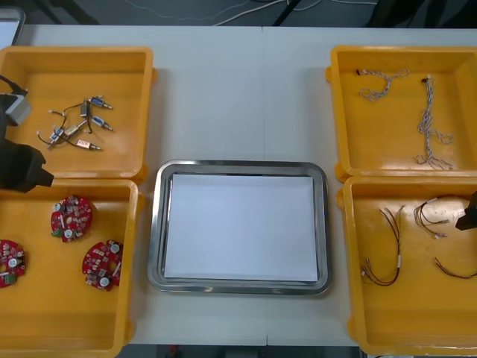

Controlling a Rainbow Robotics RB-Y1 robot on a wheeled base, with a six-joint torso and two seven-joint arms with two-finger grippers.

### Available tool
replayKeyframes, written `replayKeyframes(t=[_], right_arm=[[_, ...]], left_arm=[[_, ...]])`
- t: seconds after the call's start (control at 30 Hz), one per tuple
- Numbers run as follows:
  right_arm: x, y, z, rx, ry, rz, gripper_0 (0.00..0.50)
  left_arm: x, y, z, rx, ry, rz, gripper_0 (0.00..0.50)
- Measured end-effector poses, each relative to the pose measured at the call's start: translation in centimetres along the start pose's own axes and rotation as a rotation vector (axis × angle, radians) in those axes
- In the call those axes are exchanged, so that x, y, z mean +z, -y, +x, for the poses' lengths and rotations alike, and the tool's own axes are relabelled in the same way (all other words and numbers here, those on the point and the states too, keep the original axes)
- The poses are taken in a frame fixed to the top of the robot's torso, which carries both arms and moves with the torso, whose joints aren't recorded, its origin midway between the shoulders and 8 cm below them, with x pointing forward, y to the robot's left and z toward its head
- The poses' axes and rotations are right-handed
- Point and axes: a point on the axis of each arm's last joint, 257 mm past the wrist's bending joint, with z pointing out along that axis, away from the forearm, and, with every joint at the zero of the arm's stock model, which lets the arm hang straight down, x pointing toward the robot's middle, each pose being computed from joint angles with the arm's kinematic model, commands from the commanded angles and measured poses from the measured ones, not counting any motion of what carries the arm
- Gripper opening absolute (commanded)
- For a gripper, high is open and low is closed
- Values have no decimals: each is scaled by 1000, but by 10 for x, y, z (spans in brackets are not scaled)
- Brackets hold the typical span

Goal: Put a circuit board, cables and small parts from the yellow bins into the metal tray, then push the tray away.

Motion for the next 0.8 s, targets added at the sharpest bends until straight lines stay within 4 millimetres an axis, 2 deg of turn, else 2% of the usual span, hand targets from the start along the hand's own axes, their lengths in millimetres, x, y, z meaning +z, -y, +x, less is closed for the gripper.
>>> replayKeyframes(t=[0.23, 0.33, 0.5, 0.8], right_arm=[[-5, -15, 9, -76, 36, -15, 500], [1, -24, 13, -125, 51, -19, 500], [13, -34, 21, -310, 55, -28, 500], [32, -33, 33, -446, 50, -37, 500]], left_arm=[[-6, -5, 14, -3, 13, -13, 500], [-9, -5, 21, 4, 21, -22, 500], [-15, -10, 35, -6, 26, -30, 500], [-18, -24, 55, -91, 28, -19, 500]])
